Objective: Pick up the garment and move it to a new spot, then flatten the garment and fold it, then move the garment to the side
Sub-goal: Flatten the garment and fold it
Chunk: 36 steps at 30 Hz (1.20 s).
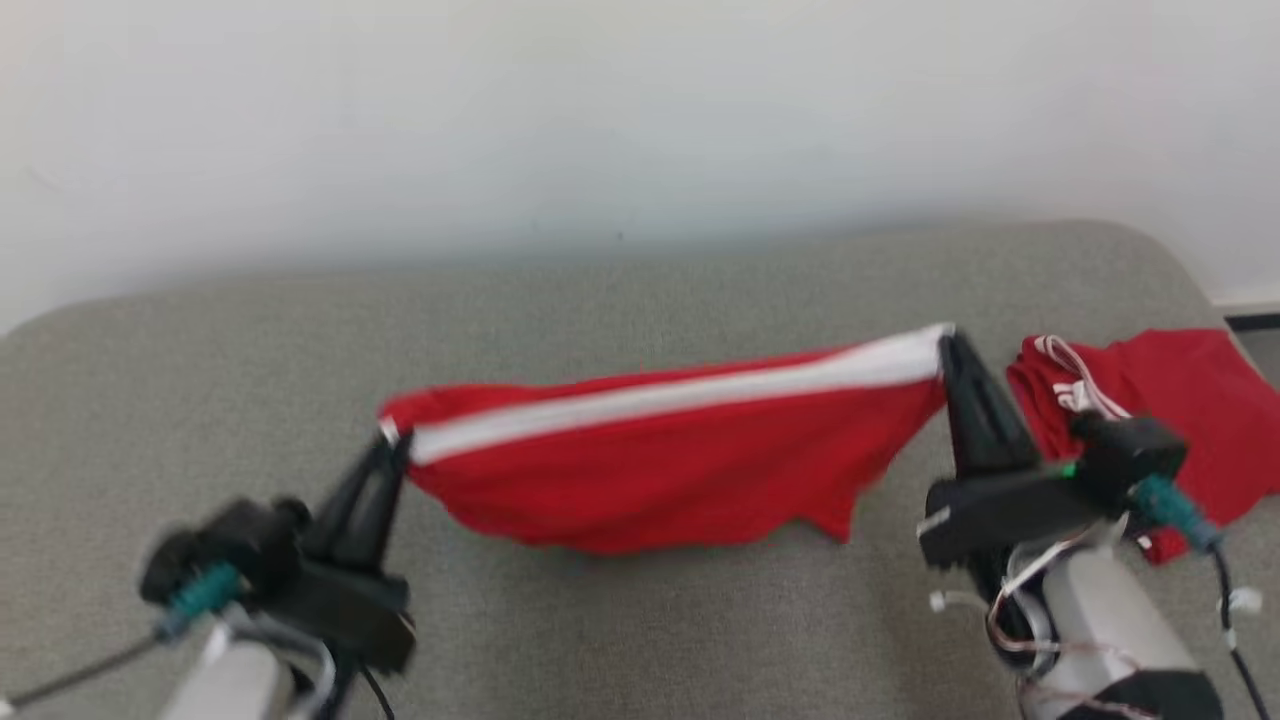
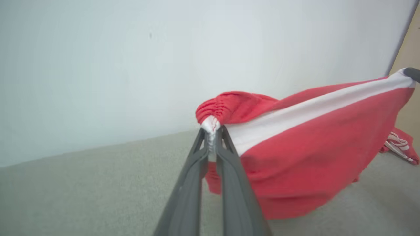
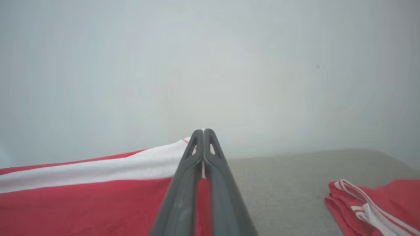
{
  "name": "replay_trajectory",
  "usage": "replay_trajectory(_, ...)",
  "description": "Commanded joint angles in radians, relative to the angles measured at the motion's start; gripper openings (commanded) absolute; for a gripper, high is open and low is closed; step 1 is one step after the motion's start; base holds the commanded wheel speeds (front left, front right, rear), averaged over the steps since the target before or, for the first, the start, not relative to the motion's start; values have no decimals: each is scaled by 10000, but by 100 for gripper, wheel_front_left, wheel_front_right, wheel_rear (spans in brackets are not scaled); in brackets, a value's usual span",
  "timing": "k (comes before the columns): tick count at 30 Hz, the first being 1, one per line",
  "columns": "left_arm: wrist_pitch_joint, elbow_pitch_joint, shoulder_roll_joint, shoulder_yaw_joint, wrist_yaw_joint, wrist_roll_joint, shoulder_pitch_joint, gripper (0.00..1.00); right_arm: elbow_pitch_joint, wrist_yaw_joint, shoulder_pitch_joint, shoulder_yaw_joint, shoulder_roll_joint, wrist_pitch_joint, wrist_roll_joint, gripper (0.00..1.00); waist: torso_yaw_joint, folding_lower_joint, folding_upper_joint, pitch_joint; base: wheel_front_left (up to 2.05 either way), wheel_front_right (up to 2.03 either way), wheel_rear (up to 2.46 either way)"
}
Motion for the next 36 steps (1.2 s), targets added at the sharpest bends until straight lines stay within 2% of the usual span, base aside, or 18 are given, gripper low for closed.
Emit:
replay_trajectory(1,-29,-96,218,-1,23,9,-279,0,-191,-33,-197,-23,-79,-42,128,0,80,2,0,-566,0,0,0)
replay_trajectory(4,258,-397,1053,-390,23,-321,-1274,0,-821,-33,-669,-58,-147,-41,456,0,153,2,0,-968,0,0,0)
replay_trajectory(9,1496,-1062,2305,-1093,26,-1225,-2908,0,-1366,-33,-1698,-50,-336,27,994,0,288,2,0,-1282,0,0,0)
replay_trajectory(16,2845,-1109,3034,-1760,23,-2193,-4573,0,-1365,-33,-2959,585,-641,514,749,0,426,2,0,-894,0,0,0)
replay_trajectory(21,3247,-305,2804,-2186,23,-2569,-5135,0,-377,-31,-3782,1241,-686,772,437,0,443,2,0,-74,0,0,0)
replay_trajectory(23,3198,162,2695,-2333,24,-2537,-5575,0,126,-33,-4430,1568,-706,809,221,0,413,2,0,549,0,0,0)
replay_trajectory(24,3016,804,2607,-2377,48,-2206,-6155,0,647,-31,-5214,1735,-813,639,-186,0,426,2,0,1199,0,0,0)
replay_trajectory(26,2539,1495,2282,-2171,145,-2184,-6879,0,1334,-33,-6081,1380,-673,432,-385,0,383,2,0,1768,0,0,0)
replay_trajectory(30,1399,2695,2018,-2316,145,-1231,-8478,0,2415,-34,-7768,433,-500,29,-1096,0,376,2,0,2377,0,0,0)
replay_trajectory(32,850,3087,1882,-2332,127,-951,-9245,0,2561,-36,-8485,1,-508,-39,-1611,0,402,2,0,2536,0,0,0)
replay_trajectory(36,311,3641,1631,-2367,89,-757,-9899,0,2193,-40,-8833,-691,-461,-35,-2079,0,465,2,0,2658,0,0,0)
